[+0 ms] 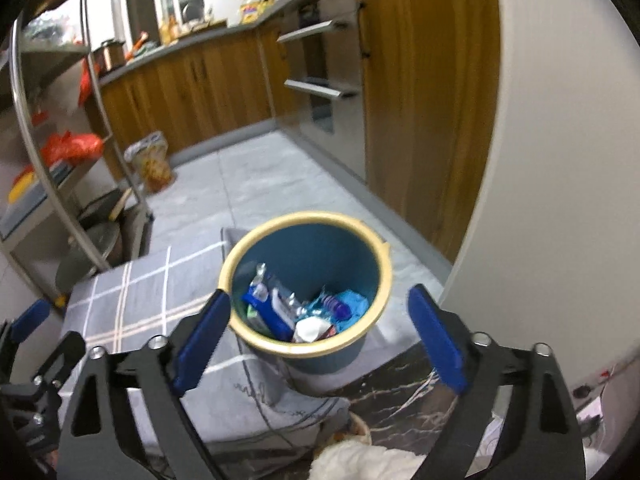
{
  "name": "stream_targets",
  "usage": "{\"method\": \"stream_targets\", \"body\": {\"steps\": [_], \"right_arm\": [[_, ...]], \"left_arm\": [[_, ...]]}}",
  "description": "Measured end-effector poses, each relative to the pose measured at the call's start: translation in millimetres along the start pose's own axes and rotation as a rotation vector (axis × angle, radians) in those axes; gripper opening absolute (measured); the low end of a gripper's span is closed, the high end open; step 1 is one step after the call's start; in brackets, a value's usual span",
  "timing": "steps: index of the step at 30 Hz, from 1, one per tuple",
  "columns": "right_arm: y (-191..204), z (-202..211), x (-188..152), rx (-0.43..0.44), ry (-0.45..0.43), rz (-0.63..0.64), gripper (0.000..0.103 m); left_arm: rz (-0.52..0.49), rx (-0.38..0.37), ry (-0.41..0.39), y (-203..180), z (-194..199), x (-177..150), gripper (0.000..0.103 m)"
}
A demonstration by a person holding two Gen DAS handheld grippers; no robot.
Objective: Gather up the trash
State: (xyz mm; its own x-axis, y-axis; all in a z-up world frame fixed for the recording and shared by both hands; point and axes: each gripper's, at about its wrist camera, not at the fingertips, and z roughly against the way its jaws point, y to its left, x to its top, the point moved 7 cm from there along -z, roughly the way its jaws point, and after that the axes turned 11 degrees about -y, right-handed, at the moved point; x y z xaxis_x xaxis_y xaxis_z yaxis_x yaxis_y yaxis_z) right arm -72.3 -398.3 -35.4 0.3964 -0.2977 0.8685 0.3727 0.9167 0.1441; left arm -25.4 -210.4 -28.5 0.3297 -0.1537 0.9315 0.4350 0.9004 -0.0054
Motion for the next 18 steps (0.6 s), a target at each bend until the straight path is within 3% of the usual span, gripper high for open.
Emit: {"method": "stream_targets", "body": {"steps": [3,9,18], "right_arm": [[-1,5,1,-0.022,-0.032,0.0,0.094],[8,12,6,-0.027,-0.107,0.048,0.095],[12,13,4,-0.019,-0.113,0.074,0.095]], "left_arm": [[-0.007,0.008,-0.033,-1,4,2,0.097],[-0.01,0.02,-0.022,-3,-4,-5,0.098],[-0.013,0.031,-0.034,-6,-5,-5,0.097]]}}
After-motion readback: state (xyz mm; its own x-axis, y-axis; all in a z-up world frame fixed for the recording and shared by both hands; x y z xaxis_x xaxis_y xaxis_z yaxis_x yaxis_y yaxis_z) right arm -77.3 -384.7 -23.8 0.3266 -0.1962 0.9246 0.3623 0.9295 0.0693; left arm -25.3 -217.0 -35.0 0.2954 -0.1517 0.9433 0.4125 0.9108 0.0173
